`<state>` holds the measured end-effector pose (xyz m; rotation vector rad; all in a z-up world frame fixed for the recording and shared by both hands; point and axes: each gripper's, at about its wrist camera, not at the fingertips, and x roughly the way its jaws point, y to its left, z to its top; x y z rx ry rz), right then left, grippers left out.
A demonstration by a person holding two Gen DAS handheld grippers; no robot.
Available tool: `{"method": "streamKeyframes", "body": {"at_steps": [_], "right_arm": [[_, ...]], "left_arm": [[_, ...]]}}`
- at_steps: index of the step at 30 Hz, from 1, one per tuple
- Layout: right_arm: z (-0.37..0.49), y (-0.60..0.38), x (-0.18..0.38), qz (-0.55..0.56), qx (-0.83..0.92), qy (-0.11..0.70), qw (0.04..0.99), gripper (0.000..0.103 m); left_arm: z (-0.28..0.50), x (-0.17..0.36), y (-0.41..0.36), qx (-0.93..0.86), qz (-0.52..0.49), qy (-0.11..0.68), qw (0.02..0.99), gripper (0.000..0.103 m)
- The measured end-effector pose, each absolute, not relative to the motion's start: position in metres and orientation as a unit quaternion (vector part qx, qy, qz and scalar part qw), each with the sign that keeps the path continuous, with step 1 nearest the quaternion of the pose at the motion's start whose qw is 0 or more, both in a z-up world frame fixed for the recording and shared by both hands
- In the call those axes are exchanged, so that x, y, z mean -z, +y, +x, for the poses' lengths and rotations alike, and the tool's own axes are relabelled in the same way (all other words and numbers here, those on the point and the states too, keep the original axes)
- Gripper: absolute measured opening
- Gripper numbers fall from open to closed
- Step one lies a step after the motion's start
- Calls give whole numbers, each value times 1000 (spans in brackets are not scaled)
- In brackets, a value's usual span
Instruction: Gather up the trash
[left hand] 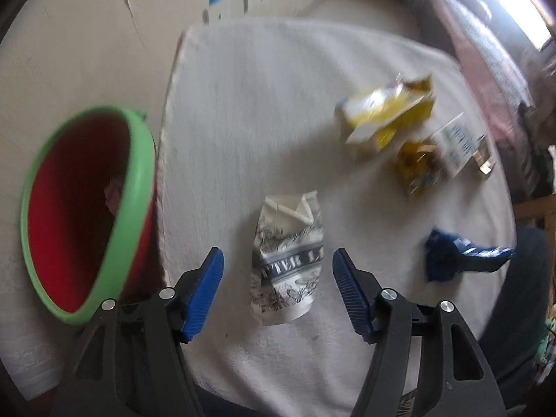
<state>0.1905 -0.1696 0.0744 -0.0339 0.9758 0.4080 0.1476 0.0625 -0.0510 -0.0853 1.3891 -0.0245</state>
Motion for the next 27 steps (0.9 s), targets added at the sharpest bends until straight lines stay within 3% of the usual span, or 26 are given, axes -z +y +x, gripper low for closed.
{"method": "streamKeyframes", "body": {"at_steps": [10, 13, 14, 27], "right_arm": [[199, -168, -61, -13, -197, 478, 856, 43], [201, -167, -58, -13, -198, 480, 854, 43], [202, -166, -57, -12, -198, 481, 854, 43], [195, -139, -74, -30, -221, 466, 856, 43]], "left_arm": [[156, 94, 55, 9, -43, 671, 740, 61], [158, 100, 55, 10, -41, 670, 741, 55], [159, 99, 56, 9, -40, 668, 743, 47], [159, 31, 78, 12, -80, 600, 796, 46]]}}
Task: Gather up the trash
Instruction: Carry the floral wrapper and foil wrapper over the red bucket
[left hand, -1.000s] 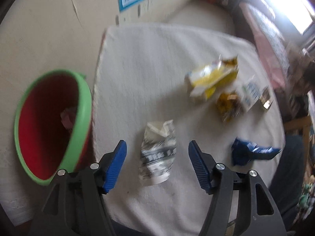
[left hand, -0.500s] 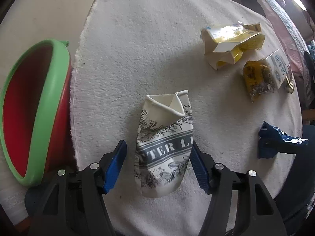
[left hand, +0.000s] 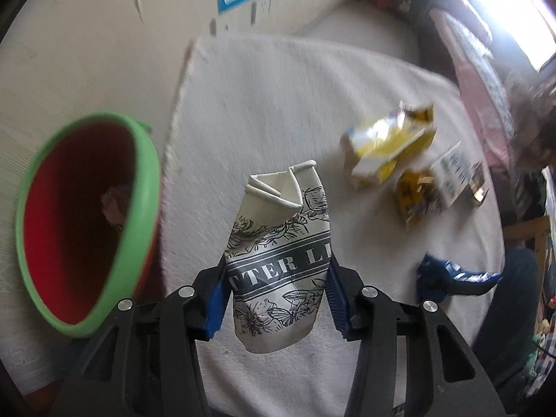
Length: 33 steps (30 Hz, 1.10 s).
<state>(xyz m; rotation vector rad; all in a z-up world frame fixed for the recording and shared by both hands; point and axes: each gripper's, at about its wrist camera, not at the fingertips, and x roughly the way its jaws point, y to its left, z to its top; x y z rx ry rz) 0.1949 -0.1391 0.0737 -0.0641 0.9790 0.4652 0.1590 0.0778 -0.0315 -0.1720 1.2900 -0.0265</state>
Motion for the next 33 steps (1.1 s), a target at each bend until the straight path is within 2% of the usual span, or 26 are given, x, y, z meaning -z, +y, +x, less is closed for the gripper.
{"method": "streamKeyframes", "body": {"at_steps": [12, 33], "right_arm": [[190, -76, -103, -59, -270, 438, 856, 43], [176, 113, -113, -117, -413, 415, 802, 43]], "left_arm": [[147, -38, 143, -45, -100, 534, 838, 46], [93, -51, 286, -145, -181, 502, 833, 47]]}}
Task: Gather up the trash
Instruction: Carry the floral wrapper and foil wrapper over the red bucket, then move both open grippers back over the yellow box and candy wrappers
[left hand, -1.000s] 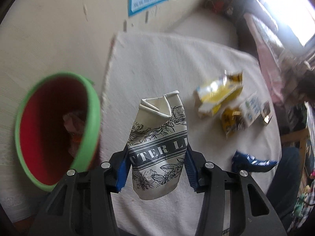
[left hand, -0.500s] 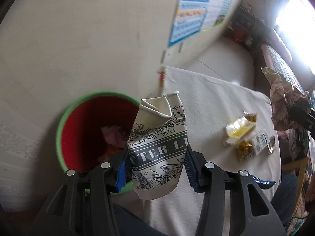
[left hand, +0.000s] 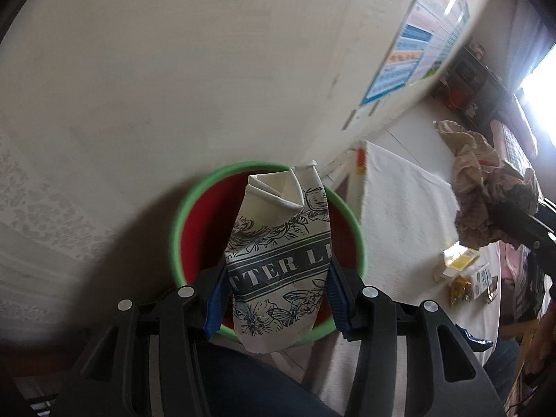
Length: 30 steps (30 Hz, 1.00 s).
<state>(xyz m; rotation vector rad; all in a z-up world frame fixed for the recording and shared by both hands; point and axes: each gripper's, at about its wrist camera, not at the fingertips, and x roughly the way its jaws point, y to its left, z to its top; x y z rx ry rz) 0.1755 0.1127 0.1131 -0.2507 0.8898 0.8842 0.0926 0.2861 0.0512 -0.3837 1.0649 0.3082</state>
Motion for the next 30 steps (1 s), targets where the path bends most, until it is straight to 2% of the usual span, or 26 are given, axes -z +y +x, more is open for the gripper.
{"method": "streamKeyframes", "body": {"at_steps": [16, 19, 21, 25, 28, 30], "right_arm": [[182, 188, -86, -131, -446, 434, 772, 45], [183, 190, -84, -129, -448, 437, 769, 52], [183, 191, -82, -129, -447, 440, 768, 64], [183, 186, -87, -118, -444, 436, 774, 78], [182, 182, -93, -114, -440, 432, 779, 83], [182, 179, -97, -112, -437, 429, 782, 87]], "left_arm": [[87, -35, 326, -136, -214, 502, 827, 48], [87, -31, 328, -134, -220, 503, 825, 50], [87, -29, 328, -136, -221, 504, 824, 69], [86, -26, 327, -139, -225, 506, 821, 74], [85, -25, 323, -138, -223, 508, 821, 75], [85, -27, 320, -138, -221, 506, 822, 82]]}}
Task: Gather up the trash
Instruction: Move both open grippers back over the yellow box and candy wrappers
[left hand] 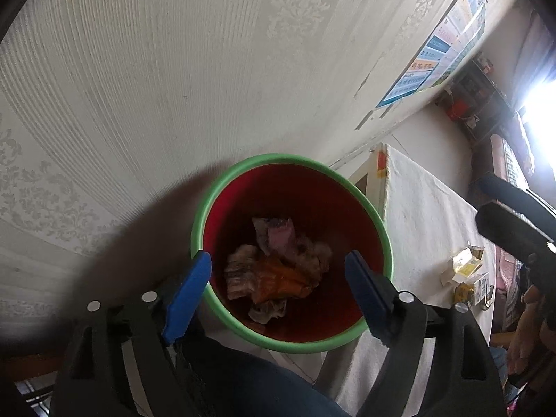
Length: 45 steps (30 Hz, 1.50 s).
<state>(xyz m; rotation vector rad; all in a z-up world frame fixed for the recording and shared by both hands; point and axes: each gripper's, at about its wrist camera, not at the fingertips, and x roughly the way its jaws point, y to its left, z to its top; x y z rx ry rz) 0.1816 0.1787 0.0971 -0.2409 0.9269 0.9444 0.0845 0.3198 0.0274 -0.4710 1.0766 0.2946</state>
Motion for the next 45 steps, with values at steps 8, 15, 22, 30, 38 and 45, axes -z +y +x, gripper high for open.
{"method": "streamKeyframes", "body": {"at_steps": [8, 15, 22, 30, 38, 45], "right_arm": [[171, 145, -103, -108, -414, 428, 796, 98], [169, 80, -100, -86, -364, 438, 817, 98], [170, -1, -87, -54, -302, 459, 834, 98], [170, -85, -90, -28, -247, 457, 854, 98], [178, -157, -81, -1, -193, 463, 865, 98], [197, -200, -69, 17, -162, 474, 865, 98]], "left_arm": [[85, -40, 304, -145, -212, 494, 831, 94], [89, -52, 265, -117, -194, 489, 843, 95], [105, -51, 207, -68, -166, 499, 848, 95], [134, -52, 136, -12, -129, 508, 851, 95], [161, -51, 72, 31, -89, 519, 849, 95], [185, -45, 32, 47, -26, 529, 847, 95]]}}
